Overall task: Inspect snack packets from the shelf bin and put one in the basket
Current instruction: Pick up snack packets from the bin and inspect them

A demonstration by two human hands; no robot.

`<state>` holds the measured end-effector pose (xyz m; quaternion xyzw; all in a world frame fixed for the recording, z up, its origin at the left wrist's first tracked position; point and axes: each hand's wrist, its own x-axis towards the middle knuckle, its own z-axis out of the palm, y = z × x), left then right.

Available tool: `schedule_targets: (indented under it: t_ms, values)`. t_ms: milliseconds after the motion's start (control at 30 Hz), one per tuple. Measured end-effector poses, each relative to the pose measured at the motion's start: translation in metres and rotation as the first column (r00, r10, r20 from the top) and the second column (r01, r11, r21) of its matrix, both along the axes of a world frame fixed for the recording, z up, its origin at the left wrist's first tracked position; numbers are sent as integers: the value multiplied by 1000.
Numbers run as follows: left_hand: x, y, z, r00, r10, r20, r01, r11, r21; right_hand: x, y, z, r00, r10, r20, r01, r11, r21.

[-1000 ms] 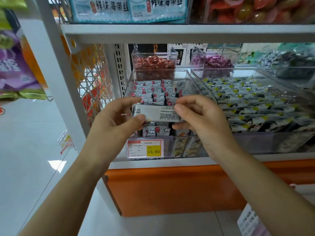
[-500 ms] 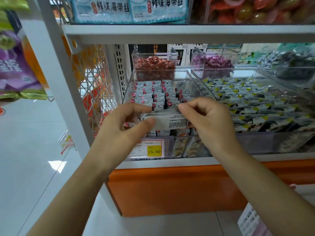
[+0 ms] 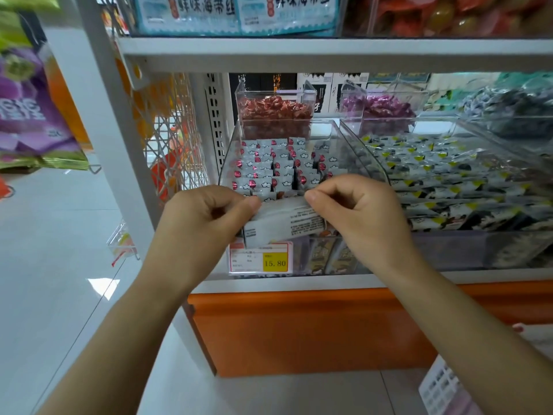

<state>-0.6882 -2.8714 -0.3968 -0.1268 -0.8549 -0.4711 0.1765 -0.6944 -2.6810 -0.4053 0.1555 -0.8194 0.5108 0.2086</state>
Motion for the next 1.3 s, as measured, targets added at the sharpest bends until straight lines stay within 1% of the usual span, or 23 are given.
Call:
schedule_targets:
  t_ms: [67, 133, 233, 300, 433, 500, 567, 633, 667, 733, 767, 800, 867, 900, 933, 967, 1033, 1100, 1167, 1200, 1300]
  values:
    - [2, 2, 2, 999, -33, 13, 34, 999, -24, 0, 0, 0, 999, -31, -17, 30, 1000, -6]
    - [2, 3, 2, 998, -57, 33, 59, 997, -49, -2, 3, 2, 1000, -23, 14, 23, 1000, -18]
    - [0, 2, -1, 999, -48, 18, 49, 997, -51, -5, 11, 7, 971, 139, 196, -110, 982, -152]
    - [0, 3, -2, 998, -58, -9, 57, 996, -63, -8, 15, 8, 936, 219, 276, -157, 961, -229]
    - [0, 7, -3, 996, -84, -36, 82, 996, -43, -10, 19, 8, 920, 259, 293, -173, 941, -290]
    - [-1, 7, -4, 996, -71, -46, 69, 997, -41, -11, 18, 4, 920, 266, 288, -163, 928, -336]
    - [-4, 6, -6, 998, -19, -60, 17, 999, -34, -11, 16, 1, 907, 311, 283, -174, 891, -419]
    - [-7, 4, -7, 996, 56, -76, -56, 998, 5, -10, 12, 1, 881, 391, 268, -228, 845, -484]
    - [-9, 3, -7, 993, 88, -82, -86, 996, 32, -10, 10, 1, 882, 397, 255, -253, 855, -454]
    - [-12, 1, -6, 988, 128, -86, -121, 989, 82, -8, 5, -1, 930, 308, 201, -249, 930, -270]
    - [-13, 1, -5, 987, 136, -87, -128, 988, 90, -8, 2, -2, 953, 259, 159, -226, 953, -202]
    - [-13, 0, -5, 987, 136, -90, -128, 988, 91, -7, -1, -2, 968, 223, 116, -199, 962, -188]
    - [-15, 0, -4, 985, 134, -104, -125, 988, 90, -8, -4, -3, 982, 181, 46, -163, 951, -263]
    - [-15, -1, -4, 982, 142, -123, -134, 988, 73, -10, -3, -3, 988, 152, 31, -135, 941, -311]
    - [-17, -2, -4, 975, 159, -158, -158, 987, 16, -11, -2, -3, 993, 115, 27, -98, 931, -351]
    - [-18, -4, -4, 963, 176, -203, -197, 976, -89, -14, 0, -3, 997, 71, 29, -55, 924, -377]
    - [-22, -8, -10, 949, 183, -257, -267, 900, -345, -18, 5, -4, 999, -6, 39, 20, 926, -377]
    - [-22, -10, -17, 958, 181, -221, -272, 814, -513, -21, 5, -6, 998, -44, 34, 53, 939, -340]
    - [-20, -8, -21, 968, 190, -165, -252, 757, -603, -23, 4, -7, 999, -53, 11, 54, 947, -316]
    - [-20, -8, -22, 970, 194, -149, -244, 744, -621, -23, 2, -8, 998, -63, -1, 59, 950, -306]
    - [-21, -10, -20, 969, 206, -133, -245, 770, -590, -27, -4, -4, 996, -78, -33, 65, 957, -281]
